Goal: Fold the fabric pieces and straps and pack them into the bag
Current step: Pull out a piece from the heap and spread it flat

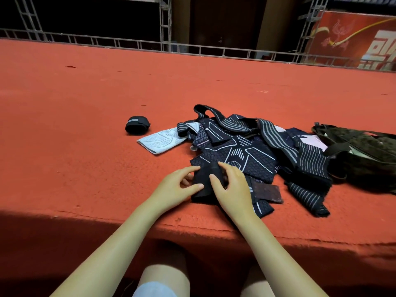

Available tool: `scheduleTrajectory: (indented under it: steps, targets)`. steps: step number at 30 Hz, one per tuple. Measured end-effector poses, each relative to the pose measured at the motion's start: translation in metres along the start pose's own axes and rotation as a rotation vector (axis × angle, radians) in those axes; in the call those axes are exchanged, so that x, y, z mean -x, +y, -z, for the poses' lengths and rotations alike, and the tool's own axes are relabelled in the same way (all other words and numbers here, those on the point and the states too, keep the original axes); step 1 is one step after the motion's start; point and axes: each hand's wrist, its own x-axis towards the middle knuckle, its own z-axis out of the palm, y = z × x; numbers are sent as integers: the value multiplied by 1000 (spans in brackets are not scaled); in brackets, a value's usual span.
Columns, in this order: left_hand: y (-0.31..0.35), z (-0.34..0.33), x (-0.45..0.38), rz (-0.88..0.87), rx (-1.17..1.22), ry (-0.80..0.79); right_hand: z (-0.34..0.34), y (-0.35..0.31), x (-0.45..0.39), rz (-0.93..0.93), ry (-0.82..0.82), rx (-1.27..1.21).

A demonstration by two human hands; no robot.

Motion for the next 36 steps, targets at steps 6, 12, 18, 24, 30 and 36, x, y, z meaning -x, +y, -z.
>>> scheduleTrajectory:
  steps: [6, 12, 18, 24, 30, 36]
  targets:
    - [13, -12, -5, 32, -178, -11, 14, 12, 7, 3, 15, 53]
    - [10, -12, -3, 93, 228, 77, 15, 11, 13, 32, -64, -101]
    - [13, -10, 2, 42, 365, 245, 13, 10, 14, 139, -129, -76]
    - [15, -12, 3, 14, 232, 339, 14, 16, 12, 152, -3, 100]
    - [22, -13, -2, -18, 57, 363, 44, 39, 3, -120, -116, 412]
    - [49, -52, -10, -210, -109, 277, 56, 49, 4, -149, -83, 202]
